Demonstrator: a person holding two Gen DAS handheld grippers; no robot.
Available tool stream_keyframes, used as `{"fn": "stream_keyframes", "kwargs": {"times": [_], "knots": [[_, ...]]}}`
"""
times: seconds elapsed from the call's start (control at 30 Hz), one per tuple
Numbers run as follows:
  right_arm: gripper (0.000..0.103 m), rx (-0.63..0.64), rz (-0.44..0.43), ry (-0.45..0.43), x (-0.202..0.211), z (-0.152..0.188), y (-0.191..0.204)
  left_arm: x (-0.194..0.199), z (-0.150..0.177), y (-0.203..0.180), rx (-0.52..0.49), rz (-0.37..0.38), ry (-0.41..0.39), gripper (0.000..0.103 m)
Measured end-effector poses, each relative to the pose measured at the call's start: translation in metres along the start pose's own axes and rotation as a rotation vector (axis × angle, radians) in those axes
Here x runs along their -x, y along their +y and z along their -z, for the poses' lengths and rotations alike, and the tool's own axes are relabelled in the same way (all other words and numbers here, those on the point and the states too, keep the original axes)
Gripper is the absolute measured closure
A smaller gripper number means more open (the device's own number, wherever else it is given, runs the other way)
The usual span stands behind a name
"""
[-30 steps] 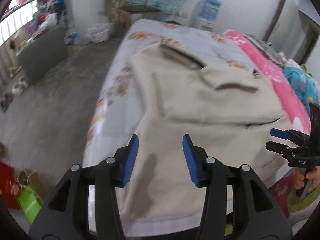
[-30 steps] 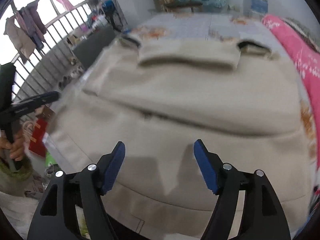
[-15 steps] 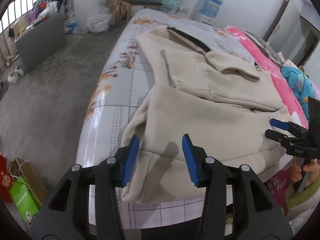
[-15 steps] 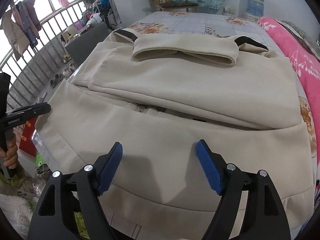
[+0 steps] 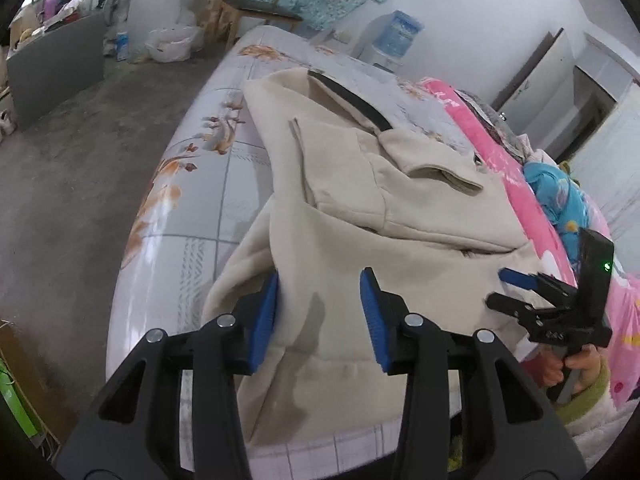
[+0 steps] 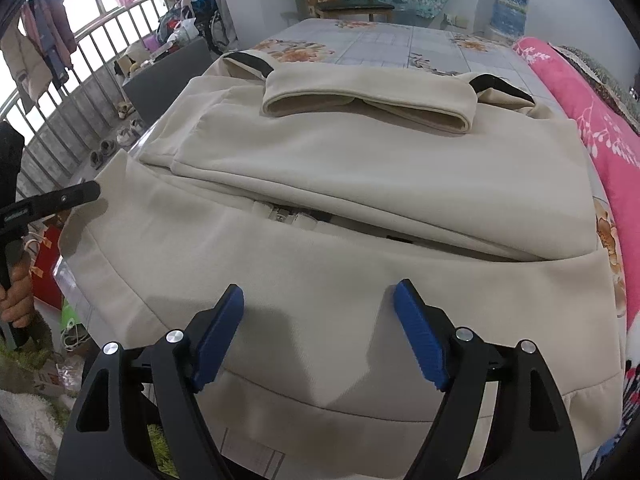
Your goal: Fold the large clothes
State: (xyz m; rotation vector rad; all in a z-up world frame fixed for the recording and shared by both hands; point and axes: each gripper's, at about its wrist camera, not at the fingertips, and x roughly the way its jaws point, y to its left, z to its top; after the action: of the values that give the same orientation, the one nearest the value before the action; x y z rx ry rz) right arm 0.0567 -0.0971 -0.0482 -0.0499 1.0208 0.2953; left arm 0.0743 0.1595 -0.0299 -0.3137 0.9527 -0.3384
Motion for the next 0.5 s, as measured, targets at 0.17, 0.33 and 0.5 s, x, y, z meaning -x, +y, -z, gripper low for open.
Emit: {"fn": "stream_keyframes", "kwargs": {"times": [0.17,0.33,0.5], "knots": [[0.027,-0.003,-0.001,0.003,0.0,0.0,0.0,-0.016,-0.009,0.007,0.043,-0.017,0.02,0.069],[0.027,0.001,0.002,0.0,0.0,0.0,-0.001,-0.01,-0.008,-0.012,-0.03,0.073,-0.027,0.068],[0.027,0.0,0.003,-0.002,0.0,0.001,0.0,-0.029,-0.008,-0.021,-0.077,-0.128,0.043,0.07]]}}
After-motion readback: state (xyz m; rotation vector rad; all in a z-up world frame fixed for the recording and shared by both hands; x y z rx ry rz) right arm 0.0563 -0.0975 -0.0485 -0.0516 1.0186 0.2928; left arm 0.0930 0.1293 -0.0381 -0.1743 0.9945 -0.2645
